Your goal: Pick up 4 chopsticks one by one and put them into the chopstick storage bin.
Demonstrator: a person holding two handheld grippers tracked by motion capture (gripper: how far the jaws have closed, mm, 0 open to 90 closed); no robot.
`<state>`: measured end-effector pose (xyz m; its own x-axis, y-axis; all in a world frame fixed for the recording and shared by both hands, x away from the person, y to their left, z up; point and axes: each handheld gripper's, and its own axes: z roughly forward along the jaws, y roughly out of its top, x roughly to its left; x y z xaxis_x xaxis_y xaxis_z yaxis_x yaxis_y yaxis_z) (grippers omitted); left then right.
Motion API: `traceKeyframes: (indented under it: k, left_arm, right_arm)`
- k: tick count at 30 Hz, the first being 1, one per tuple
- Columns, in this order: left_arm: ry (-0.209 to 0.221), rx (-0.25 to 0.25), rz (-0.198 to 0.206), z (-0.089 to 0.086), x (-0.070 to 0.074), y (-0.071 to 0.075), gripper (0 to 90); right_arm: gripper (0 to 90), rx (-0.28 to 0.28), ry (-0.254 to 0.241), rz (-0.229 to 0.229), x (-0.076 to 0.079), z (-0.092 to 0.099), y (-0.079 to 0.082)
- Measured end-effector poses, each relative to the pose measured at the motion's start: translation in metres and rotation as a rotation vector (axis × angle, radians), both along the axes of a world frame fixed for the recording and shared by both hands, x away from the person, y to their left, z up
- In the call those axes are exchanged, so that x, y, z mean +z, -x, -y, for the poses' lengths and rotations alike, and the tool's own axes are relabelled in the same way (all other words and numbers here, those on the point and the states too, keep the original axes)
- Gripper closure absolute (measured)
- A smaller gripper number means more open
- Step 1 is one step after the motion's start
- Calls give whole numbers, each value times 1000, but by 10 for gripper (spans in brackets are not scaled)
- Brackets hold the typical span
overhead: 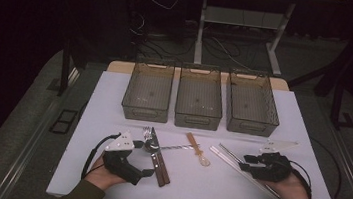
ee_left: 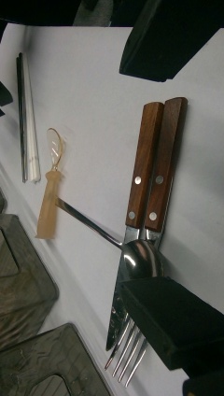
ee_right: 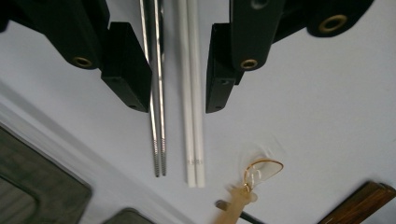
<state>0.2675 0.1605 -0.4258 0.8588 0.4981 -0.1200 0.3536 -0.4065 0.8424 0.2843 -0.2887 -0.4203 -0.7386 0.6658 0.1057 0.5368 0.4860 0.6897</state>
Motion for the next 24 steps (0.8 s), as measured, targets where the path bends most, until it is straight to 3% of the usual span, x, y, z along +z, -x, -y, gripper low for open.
traceKeyframes:
  k: [7,10,15,24]
  left_arm:
    - [0,-1,-1,0,0,0,0]
    - [-1,0,-1,-1,0,0,0]
    - [-1,0,0,-1,1,1,0]
    - [-6,-7,1,-1,0,0,0]
  right_arm:
    - [607,-58,39,-17,1,29,8]
    - [653,-71,66,-53,2,41,16]
    - [726,-59,98,-79,-2,48,20]
    - [771,-38,131,-119,-8,49,18]
